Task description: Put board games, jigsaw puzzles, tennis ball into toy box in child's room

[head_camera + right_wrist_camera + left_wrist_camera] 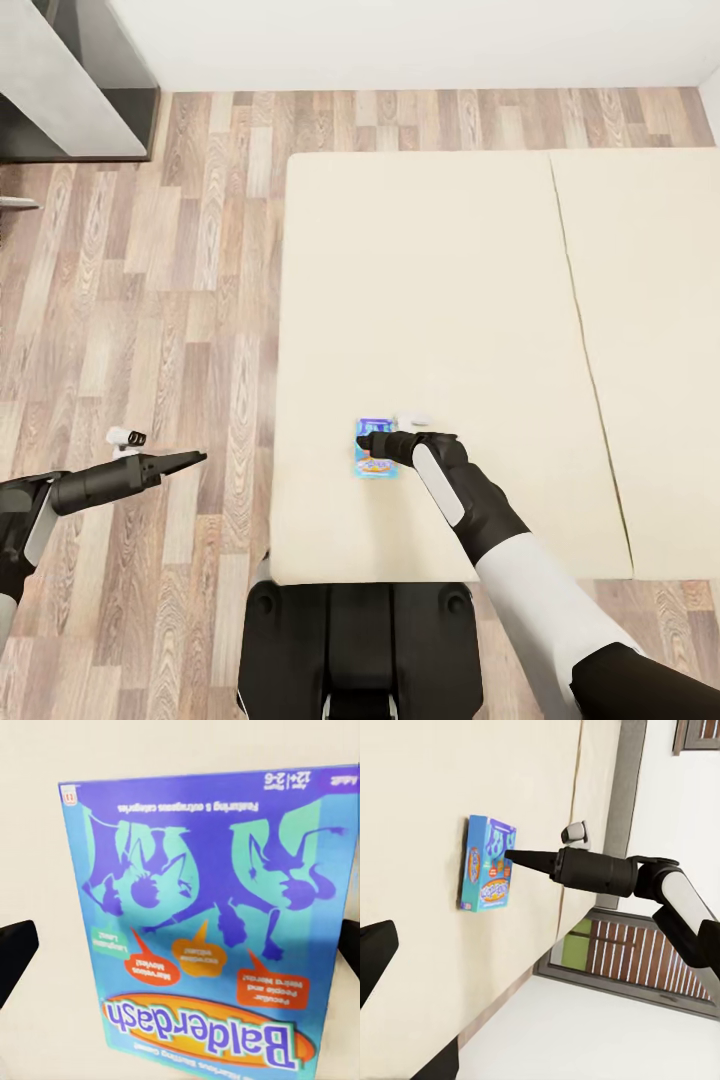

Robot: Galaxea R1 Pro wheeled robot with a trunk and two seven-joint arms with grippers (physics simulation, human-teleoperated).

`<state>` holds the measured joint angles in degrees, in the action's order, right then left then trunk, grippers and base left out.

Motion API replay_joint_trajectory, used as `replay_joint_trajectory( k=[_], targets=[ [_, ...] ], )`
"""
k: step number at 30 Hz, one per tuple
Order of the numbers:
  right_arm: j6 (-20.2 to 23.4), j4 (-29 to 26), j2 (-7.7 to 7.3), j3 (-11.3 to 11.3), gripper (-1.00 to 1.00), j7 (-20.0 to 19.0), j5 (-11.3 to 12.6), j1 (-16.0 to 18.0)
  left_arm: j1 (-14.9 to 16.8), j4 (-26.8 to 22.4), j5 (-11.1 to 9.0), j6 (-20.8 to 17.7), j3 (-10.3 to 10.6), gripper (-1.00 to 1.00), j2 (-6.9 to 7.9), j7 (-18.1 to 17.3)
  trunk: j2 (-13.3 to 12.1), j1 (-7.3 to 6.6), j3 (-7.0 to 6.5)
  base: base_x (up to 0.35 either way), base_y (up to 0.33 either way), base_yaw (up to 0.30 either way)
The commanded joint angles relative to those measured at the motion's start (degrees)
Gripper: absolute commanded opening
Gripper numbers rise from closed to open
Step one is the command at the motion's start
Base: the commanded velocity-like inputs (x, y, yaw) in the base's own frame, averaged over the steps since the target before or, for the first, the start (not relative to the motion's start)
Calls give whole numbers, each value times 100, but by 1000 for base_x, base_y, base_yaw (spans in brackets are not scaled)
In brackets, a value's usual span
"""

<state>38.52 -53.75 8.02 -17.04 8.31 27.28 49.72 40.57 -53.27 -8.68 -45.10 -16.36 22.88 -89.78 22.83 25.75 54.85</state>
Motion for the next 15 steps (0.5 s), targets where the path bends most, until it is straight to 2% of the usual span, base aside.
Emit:
replay_joint_trajectory(
  k=[1, 15],
  targets=[
    [15, -5, -1, -10, 100, 57, 61, 2, 0, 1, 0, -61, 1, 100, 3, -22, 9, 3, 6, 0, 112, 0],
    [15, -4, -2, -10, 100, 57, 62, 2, -1, 1, -2, -61, 1, 100, 6, -22, 9, 3, 6, 0, 139, 0]
  ],
)
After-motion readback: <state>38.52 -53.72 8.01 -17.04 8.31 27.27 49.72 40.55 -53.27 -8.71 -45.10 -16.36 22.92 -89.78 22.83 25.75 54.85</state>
